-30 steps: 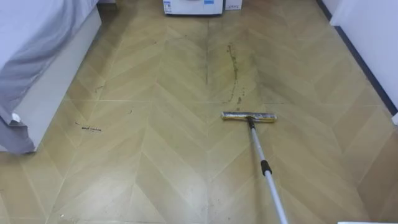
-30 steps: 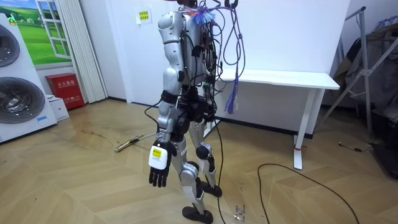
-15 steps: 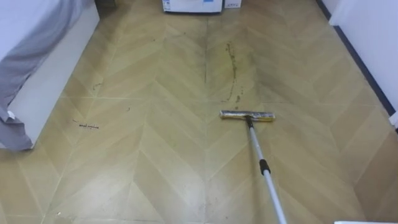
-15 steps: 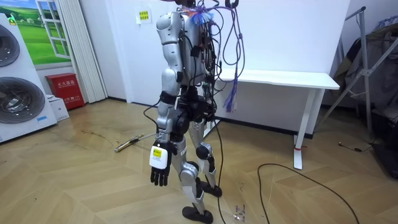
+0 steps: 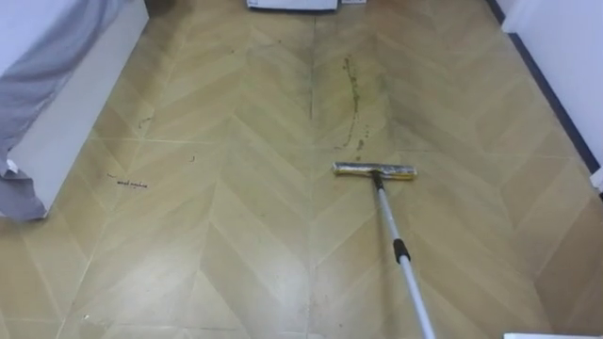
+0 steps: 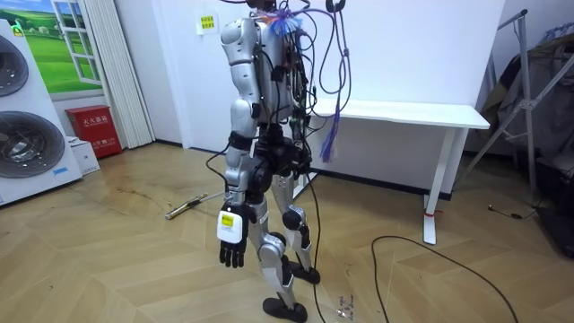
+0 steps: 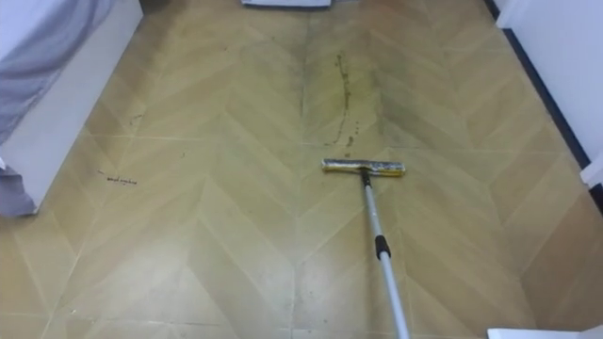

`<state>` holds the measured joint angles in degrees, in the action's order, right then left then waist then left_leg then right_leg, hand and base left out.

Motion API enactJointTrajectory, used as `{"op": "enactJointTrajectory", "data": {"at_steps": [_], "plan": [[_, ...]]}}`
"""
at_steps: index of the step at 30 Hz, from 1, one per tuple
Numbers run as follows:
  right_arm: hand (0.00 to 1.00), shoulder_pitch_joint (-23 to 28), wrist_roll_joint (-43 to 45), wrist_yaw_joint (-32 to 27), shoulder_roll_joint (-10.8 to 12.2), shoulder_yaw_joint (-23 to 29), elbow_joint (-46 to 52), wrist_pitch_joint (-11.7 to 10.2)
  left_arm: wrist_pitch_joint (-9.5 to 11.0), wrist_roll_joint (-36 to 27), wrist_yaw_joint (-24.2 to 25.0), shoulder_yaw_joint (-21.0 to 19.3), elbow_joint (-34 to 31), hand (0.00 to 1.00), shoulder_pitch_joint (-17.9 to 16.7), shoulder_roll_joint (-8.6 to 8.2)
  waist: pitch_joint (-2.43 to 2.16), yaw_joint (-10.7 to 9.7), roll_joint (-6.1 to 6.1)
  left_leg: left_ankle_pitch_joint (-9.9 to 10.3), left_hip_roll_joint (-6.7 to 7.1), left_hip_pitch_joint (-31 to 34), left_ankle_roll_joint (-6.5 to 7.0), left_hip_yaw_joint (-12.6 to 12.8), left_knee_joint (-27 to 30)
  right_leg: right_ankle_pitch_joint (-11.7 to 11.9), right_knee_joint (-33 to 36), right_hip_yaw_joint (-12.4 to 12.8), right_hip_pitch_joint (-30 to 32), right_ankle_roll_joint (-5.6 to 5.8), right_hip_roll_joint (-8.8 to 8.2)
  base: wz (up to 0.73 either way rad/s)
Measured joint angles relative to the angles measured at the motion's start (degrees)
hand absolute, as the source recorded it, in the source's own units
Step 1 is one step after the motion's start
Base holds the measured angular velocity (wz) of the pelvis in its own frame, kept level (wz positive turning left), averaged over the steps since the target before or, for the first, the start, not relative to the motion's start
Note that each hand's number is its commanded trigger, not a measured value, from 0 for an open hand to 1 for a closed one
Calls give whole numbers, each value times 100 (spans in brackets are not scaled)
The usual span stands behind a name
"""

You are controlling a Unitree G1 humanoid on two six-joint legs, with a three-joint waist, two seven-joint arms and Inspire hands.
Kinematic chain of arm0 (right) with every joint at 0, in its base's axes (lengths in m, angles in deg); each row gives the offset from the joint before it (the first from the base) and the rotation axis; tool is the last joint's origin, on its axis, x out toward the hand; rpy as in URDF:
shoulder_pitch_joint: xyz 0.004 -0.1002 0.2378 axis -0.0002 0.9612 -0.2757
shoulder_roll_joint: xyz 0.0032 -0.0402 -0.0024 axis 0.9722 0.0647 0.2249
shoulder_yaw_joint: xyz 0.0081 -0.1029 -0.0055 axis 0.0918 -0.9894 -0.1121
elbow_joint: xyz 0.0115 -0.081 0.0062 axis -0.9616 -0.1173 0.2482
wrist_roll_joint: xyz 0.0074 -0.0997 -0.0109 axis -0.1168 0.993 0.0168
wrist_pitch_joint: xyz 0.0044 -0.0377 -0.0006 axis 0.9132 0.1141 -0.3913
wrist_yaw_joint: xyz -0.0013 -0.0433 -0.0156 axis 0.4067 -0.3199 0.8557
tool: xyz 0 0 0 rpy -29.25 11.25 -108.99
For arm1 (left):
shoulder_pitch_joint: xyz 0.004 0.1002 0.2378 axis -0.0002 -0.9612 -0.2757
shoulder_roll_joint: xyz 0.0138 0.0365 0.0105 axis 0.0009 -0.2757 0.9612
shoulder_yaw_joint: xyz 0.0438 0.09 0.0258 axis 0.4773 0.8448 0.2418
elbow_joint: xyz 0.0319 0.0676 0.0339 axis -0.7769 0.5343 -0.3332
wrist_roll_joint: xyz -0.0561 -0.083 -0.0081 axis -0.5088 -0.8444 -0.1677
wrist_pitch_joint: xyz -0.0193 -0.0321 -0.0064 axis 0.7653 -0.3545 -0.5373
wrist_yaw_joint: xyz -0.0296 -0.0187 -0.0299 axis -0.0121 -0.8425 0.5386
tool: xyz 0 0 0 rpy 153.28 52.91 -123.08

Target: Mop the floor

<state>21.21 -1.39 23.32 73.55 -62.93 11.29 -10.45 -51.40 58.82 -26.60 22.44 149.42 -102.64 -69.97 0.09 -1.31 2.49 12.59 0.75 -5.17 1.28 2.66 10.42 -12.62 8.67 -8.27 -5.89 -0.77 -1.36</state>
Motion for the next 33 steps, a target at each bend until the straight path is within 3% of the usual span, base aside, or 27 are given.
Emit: {"op": "enactJointTrajectory", "data": {"at_steps": [3, 7, 10, 13, 21, 27, 33], "plan": [[100, 5, -17, -82, 6, -5, -23, 10, 2, 153, 0, 8, 4, 0, 70, -4, -4, 2, -4, 0, 3, 116, 0, -11, 61, 1, 12, -73, 63, -1, -43, 9], [100, -206, -117, -127, 4, -18, -35, 52, 18, 146, -9, 16, 14, 0, 278, 1, -37, 15, -98, 1, -19, 592, 0, 25, 289, 0, 373, -142, 553, -1, -60, 1], [100, -407, -241, -214, -7, -21, -107, 51, 128, 129, -5, 130, 162, 0, 603, 2, 38, -6, -172, 0, -19, 909, 1, 37, 355, 1, 527, -216, 873, -2, -56, 12], [100, -606, -399, -272, -6, -36, -135, 4, 271, 102, -6, 144, 299, 0, 858, 6, 59, 5, -200, 0, -10, 1381, 5, 36, 587, 5, 701, -264, 1301, -10, -90, 13], [100, -848, -1093, -397, -39, -249, -105, -205, 554, -294, -29, 258, 297, 0, 1003, -3, 79, 74, -295, -39, -7, 2551, 70, 8, 998, -22, 1228, -318, 2487, -70, -165, 6], [100, -868, -1526, -544, -71, -507, -109, -357, 564, -590, -161, 618, 359, 0, 1019, -8, 94, 100, -320, -58, -4, 3164, 52, -23, 1235, -93, 1518, -350, 3126, -144, -200, 3], [100, -857, -1905, -721, -129, -721, -114, -453, 595, -590, -303, 692, 361, 0, 1023, -47, 98, 144, -313, -69, -21, 3588, 34, -32, 1327, -100, 1591, -447, 3484, -166, -234, 8]]}}
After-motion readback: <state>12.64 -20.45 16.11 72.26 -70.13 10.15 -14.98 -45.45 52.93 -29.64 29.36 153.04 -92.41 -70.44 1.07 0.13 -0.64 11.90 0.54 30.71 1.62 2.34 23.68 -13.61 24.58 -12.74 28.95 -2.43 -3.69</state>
